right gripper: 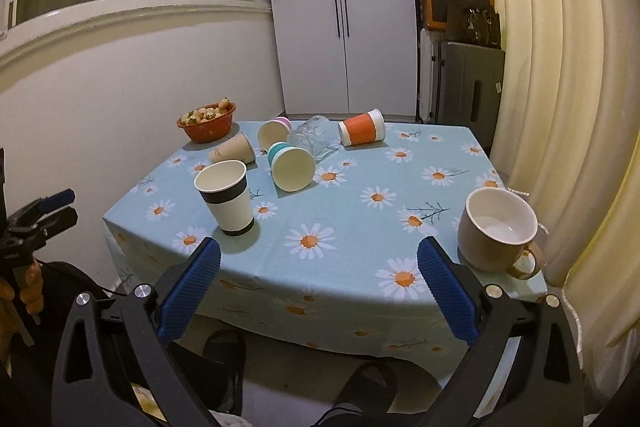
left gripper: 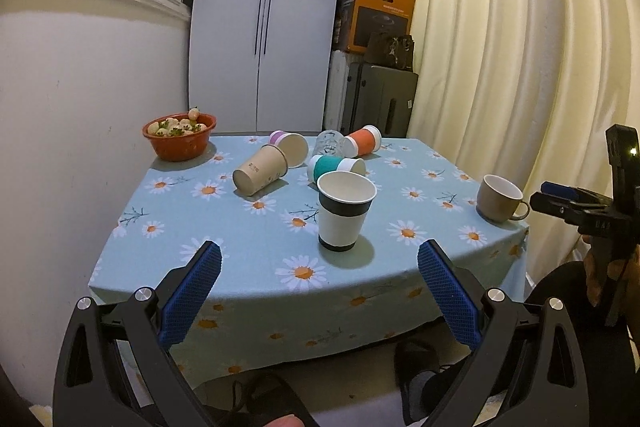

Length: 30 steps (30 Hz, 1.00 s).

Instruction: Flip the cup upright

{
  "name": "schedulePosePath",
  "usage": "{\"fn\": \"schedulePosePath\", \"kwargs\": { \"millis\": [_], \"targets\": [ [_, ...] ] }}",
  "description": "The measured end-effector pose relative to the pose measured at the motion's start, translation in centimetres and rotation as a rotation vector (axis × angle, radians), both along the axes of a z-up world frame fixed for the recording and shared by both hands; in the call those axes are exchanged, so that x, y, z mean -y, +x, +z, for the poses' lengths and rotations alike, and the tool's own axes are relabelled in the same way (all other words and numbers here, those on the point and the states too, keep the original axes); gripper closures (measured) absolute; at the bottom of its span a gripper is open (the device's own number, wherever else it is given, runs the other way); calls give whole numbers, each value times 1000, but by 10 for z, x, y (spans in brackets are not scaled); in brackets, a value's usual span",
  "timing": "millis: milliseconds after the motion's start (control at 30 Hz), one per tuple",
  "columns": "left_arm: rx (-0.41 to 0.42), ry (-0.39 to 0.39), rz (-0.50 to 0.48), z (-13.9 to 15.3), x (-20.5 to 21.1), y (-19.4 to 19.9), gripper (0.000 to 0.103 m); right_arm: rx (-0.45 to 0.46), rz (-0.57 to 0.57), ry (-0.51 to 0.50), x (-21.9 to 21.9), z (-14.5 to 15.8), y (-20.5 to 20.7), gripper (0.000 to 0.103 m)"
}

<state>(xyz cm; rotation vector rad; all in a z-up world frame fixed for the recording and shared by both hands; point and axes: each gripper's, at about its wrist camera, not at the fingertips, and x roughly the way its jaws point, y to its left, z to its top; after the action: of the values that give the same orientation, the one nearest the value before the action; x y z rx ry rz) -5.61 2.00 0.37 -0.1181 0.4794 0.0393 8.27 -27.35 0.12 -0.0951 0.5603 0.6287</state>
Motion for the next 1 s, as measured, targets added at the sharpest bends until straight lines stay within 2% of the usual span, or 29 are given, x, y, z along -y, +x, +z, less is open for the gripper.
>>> {"fn": "schedulePosePath", "kwargs": {
  "millis": [233, 1000],
  "targets": [
    [-12, -1, 0, -1, 1, 2, 7, 2, 12, -39, -8, -4, 0, 5],
    [-26, 4, -24, -5, 6, 4, 7, -3, 11, -58, -11, -9, 3, 5]
  ]
}}
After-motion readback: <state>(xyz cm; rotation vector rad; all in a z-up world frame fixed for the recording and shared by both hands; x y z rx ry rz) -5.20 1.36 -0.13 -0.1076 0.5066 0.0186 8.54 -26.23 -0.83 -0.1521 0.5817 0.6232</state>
